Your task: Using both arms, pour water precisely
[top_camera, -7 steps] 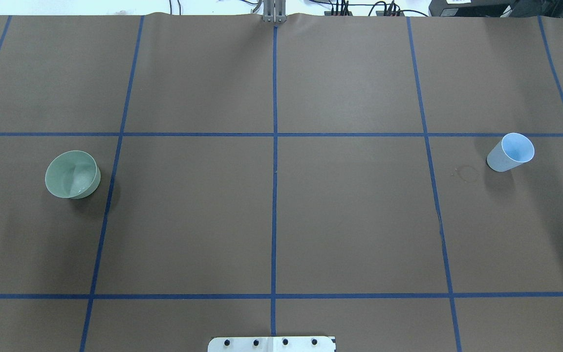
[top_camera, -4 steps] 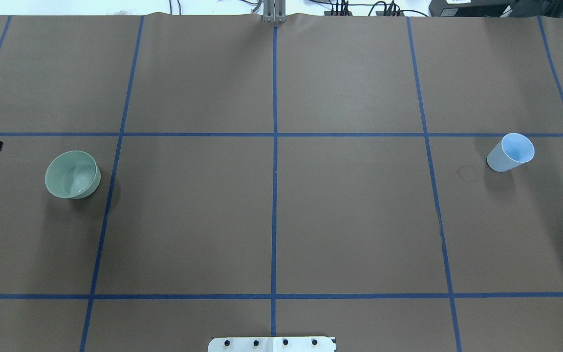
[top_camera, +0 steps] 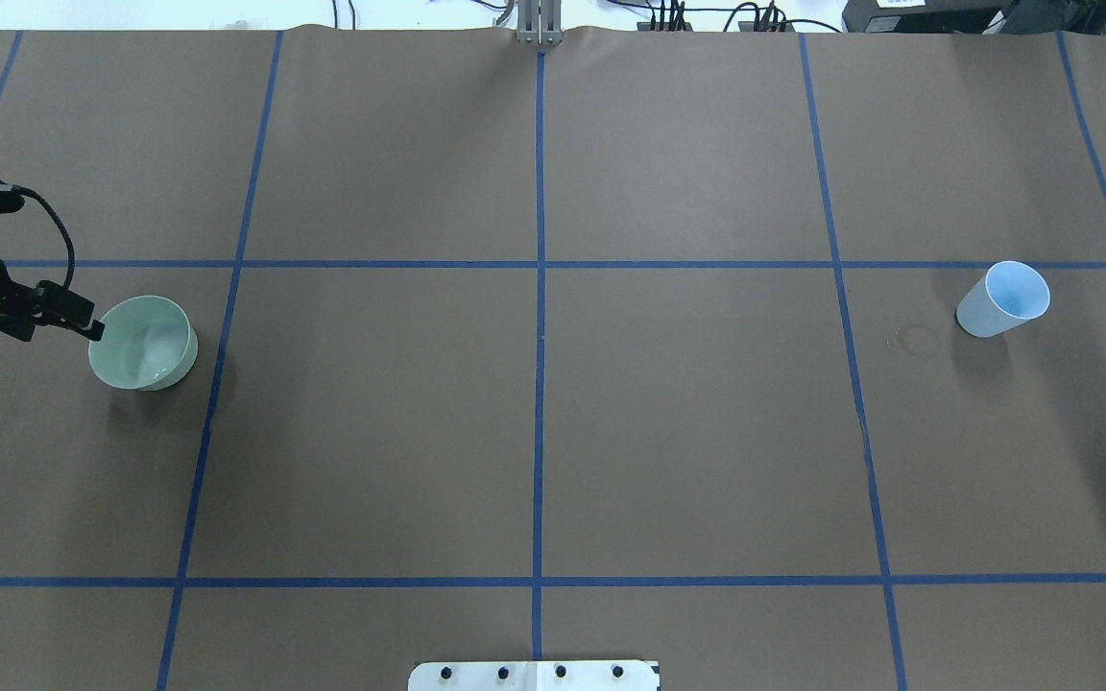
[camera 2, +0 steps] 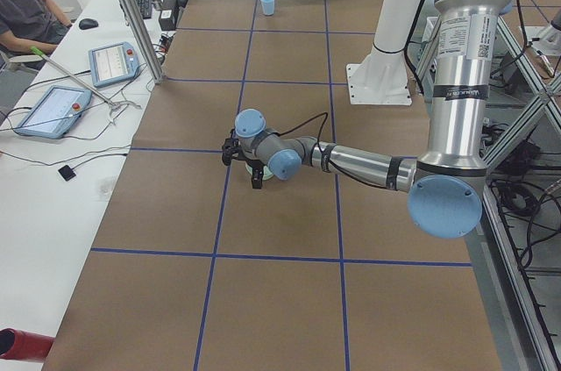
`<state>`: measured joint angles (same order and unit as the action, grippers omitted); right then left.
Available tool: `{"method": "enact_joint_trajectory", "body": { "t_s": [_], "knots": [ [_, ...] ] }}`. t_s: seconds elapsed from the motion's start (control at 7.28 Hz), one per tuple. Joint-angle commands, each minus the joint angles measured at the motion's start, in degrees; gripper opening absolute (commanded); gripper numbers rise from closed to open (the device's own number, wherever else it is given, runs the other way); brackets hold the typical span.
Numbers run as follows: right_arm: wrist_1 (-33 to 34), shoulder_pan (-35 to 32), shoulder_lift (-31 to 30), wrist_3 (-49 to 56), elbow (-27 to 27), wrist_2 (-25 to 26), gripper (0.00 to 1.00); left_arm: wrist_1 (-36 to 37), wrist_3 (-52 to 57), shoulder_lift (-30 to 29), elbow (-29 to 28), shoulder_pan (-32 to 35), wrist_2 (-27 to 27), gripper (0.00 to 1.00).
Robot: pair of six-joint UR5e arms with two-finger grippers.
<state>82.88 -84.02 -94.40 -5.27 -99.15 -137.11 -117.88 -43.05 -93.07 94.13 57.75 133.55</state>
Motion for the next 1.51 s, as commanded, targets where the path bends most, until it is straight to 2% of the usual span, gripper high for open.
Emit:
{"method": "enact_joint_trajectory", "body": {
  "t_s": [0.0,0.14,0.27,0.41,0.55,0.69,0.96,1.24,1.37],
  "knots": [
    [0.0,0.0,0.0,0.0,0.1,0.0,1.0,-0.3,-0.1,-2.7,-3.6,-0.8,-0.1,0.98],
    [0.0,0.0,0.0,0.0,0.1,0.0,1.0,-0.3,-0.1,-2.9,-3.8,-0.8,-0.1,0.95],
    [0.0,0.0,-0.1,-0.1,0.2,0.0,1.0,-0.3,0.0,-2.9,-3.9,-1.1,-0.1,0.88],
    [0.0,0.0,0.0,0.0,0.2,0.1,1.0,-0.3,-0.1,-2.9,-3.9,-1.6,-0.1,0.74],
    [0.0,0.0,-0.1,0.0,0.2,0.1,1.0,-0.3,-0.1,-2.9,-3.9,-2.1,-0.1,0.63],
    [0.0,0.0,-0.1,0.0,0.2,0.1,1.0,-0.3,-0.1,-2.9,-4.4,-2.3,-0.1,0.61],
    [0.0,0.0,-0.1,-0.1,0.2,0.1,1.0,-0.3,-0.2,-2.9,-4.6,-2.5,-0.1,0.47],
    [0.0,0.0,-0.1,0.0,0.3,0.1,1.0,-0.3,-2.9,-4.0,-4.0,-2.5,0.1,0.0],
    [0.0,0.0,-0.1,0.0,0.2,0.0,1.0,-0.3,-6.7,-5.5,-3.8,-2.5,0.2,0.0]
  ]
}}
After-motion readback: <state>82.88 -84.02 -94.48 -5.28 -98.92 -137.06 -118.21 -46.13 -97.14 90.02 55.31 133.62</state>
